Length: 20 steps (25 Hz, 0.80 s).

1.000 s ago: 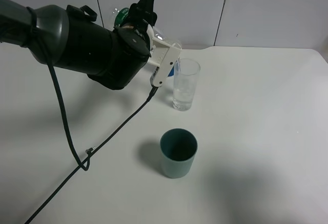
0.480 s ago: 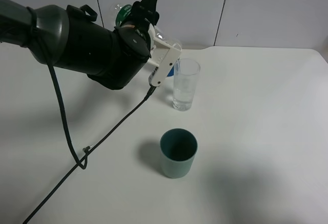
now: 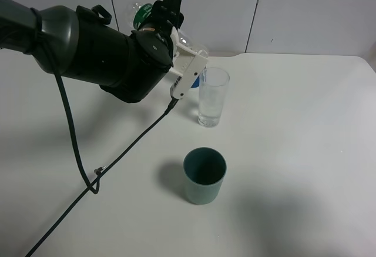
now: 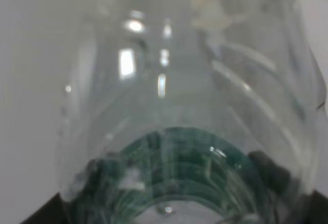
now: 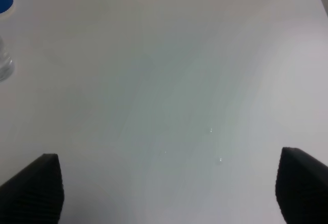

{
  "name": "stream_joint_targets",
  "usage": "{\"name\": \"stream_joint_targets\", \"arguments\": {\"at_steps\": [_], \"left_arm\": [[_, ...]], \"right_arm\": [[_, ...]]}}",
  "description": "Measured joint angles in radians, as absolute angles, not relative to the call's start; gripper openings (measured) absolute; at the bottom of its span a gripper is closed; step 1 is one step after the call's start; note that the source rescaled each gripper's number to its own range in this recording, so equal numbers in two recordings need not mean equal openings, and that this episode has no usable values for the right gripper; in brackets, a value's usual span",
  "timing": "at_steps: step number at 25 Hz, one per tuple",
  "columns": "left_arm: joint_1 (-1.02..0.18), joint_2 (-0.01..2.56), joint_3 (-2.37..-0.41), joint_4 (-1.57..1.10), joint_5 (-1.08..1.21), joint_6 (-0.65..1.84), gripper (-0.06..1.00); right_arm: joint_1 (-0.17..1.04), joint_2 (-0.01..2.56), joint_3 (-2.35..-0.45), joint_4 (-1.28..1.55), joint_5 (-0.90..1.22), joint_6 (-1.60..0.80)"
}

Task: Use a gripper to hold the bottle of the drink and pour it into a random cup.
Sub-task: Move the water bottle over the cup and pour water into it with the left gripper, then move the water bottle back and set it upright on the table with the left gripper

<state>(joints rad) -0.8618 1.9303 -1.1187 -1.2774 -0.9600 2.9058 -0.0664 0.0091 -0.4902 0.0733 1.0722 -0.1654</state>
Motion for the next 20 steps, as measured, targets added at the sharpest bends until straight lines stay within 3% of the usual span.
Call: {"name": "stream_joint_targets", "arguments": {"at_steps": [20], "left_arm": [[-0.862, 1.892, -1.122, -1.284, -0.912, 2.673, 0.00]], "right_arm": [[-0.066, 0.009, -0.490, 0.073, 1.072, -0.165]]}}
